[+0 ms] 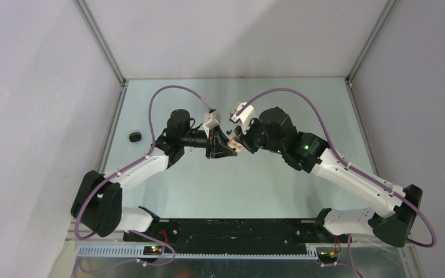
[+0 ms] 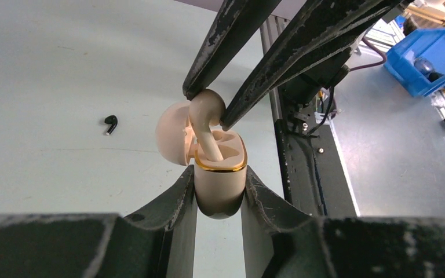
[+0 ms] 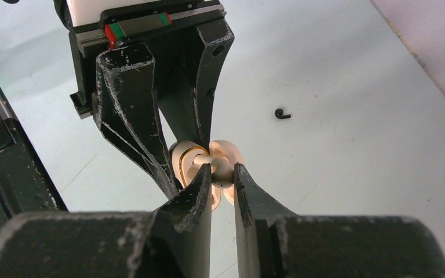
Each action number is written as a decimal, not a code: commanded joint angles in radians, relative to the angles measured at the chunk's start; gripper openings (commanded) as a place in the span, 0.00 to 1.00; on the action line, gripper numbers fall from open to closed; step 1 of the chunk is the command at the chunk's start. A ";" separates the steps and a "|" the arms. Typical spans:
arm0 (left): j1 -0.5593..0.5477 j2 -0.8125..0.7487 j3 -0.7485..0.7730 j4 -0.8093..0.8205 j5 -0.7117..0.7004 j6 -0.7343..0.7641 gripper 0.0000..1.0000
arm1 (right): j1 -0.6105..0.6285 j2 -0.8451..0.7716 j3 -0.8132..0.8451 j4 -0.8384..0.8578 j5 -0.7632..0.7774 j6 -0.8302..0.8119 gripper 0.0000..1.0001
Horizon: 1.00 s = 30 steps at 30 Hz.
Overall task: Insert the wireless bluetooth earbuds into the charging case
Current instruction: Place the earbud in the charging case.
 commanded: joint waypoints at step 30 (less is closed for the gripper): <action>0.009 -0.037 -0.045 0.132 0.133 0.062 0.00 | 0.099 -0.030 -0.030 0.112 0.164 -0.072 0.08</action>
